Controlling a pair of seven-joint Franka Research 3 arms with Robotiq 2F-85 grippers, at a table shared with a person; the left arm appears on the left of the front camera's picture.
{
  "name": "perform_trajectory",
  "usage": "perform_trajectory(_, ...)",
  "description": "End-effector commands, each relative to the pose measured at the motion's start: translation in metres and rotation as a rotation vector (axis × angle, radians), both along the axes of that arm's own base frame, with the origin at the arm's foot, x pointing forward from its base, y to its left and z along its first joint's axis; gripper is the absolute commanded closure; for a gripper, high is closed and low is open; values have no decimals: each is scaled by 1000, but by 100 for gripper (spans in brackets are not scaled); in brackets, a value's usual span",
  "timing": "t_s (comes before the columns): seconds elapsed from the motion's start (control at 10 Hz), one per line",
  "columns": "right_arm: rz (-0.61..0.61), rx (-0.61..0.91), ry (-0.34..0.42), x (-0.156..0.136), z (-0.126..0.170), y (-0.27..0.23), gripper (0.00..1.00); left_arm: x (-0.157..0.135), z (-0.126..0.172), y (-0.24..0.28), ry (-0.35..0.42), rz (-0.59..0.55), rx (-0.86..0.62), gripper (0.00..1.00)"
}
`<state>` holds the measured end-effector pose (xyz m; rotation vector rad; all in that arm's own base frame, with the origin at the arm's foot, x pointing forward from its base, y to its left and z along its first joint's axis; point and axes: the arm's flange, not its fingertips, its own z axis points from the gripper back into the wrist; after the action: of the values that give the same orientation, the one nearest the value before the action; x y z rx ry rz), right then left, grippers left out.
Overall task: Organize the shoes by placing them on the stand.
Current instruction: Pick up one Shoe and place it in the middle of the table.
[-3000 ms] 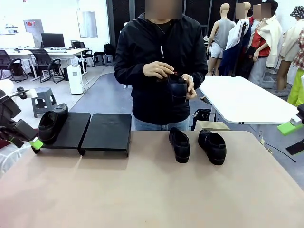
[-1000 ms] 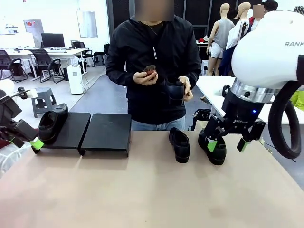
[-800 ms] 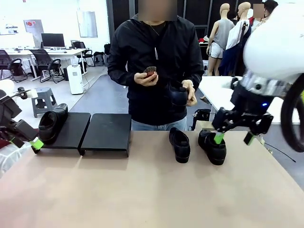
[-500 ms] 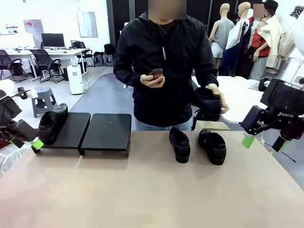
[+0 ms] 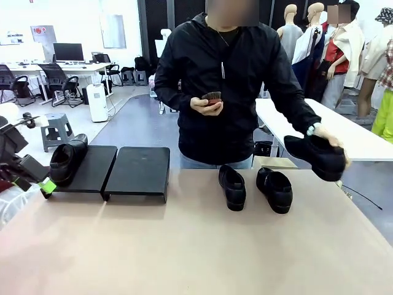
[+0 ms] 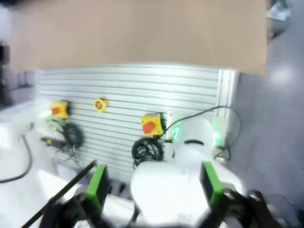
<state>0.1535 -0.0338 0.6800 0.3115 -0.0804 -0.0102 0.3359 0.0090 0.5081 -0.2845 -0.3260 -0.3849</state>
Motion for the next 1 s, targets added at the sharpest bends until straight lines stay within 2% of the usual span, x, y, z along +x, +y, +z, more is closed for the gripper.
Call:
perform_trajectory(0.0,-19,18,-106,6,5,-29,0,-2,-4,0,-6,11,5,0)
perform_trajectory(0.2,6,11,-74,7,-9,-32,0,-2,-4,0,-6,11,5,0)
perform_trajectory(0.5,28,9,-80,18,-16,-24,0,-2,-4,0,-6,11,5,0)
perform_trajectory(0.9,9,-88,89,107,-59,64,0,-2,-4,0,-6,11,5,0)
